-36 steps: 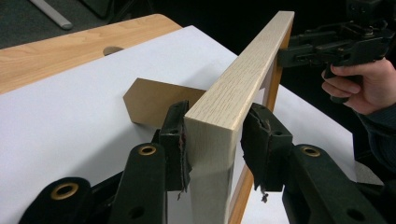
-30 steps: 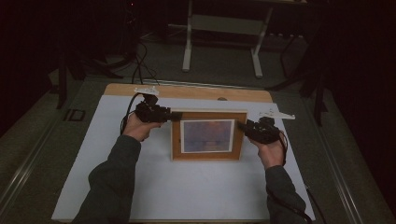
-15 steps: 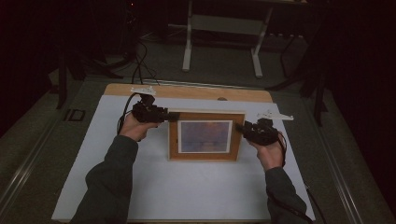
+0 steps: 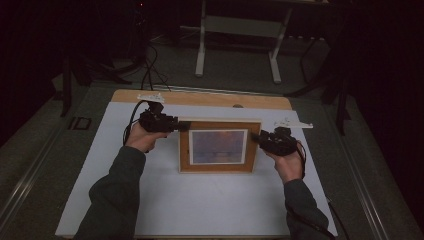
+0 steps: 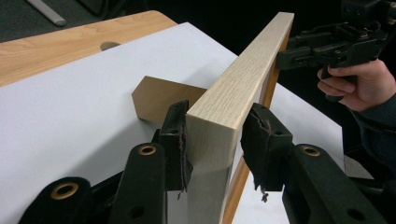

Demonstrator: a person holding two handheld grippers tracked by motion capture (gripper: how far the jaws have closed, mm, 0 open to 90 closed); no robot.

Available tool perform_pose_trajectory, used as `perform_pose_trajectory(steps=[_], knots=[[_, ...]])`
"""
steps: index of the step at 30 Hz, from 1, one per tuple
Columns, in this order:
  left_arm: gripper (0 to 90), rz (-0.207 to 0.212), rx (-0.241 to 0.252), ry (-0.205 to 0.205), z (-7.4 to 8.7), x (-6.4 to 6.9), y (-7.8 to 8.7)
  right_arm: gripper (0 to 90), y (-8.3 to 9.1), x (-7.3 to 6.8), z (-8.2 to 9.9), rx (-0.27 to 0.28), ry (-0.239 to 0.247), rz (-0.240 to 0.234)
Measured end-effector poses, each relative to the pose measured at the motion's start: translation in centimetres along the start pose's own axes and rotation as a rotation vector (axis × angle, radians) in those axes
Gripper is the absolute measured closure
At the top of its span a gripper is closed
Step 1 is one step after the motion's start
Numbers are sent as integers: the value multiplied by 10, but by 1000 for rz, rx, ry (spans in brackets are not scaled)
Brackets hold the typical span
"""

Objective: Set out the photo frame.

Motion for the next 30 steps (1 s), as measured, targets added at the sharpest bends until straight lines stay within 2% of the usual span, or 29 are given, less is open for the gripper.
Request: perform_pose_trajectory(steps=[8, 10, 12, 14, 17, 22, 26, 27, 28, 29, 30], knots=[[624, 2, 9, 19, 0, 0, 0, 616, 0, 0, 0, 1, -1, -2], [603, 8, 15, 31, 1, 0, 0, 590, -1, 0, 0, -3, -2, 0], [561, -4, 10, 31, 2, 0, -1, 551, -2, -1, 1, -4, -15, -17], [531, -16, 9, 32, 3, -1, 0, 519, -2, -1, 2, -7, -14, -12], [498, -23, 22, 36, 4, -1, 2, 502, -2, 0, 4, -7, -18, -6], [461, -66, 37, 29, 6, 2, 13, 472, 5, 3, 4, 1, -25, -7], [437, -133, 52, 25, 8, 6, 24, 453, 12, 7, 5, 0, -23, -5], [437, -158, 53, 28, 9, 7, 27, 447, 14, 8, 6, -2, -27, -6], [436, -201, 51, 30, 11, 9, 30, 439, 16, 10, 8, -2, -22, -8], [429, -201, 51, 30, 11, 9, 30, 439, 16, 10, 8, -2, -22, -8], [429, -261, 49, 26, 15, 12, 36, 431, 18, 11, 10, -7, -21, -9]])
Point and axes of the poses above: each handheld gripper's, and its own axes: y roughly backward along the jaws, z roughly out of its underside, x roughly to its right, the point moved 4 cm from there along -y, roughly forward along the jaws, and after that the axes turned 10 degrees about z, right-handed, at the moved point
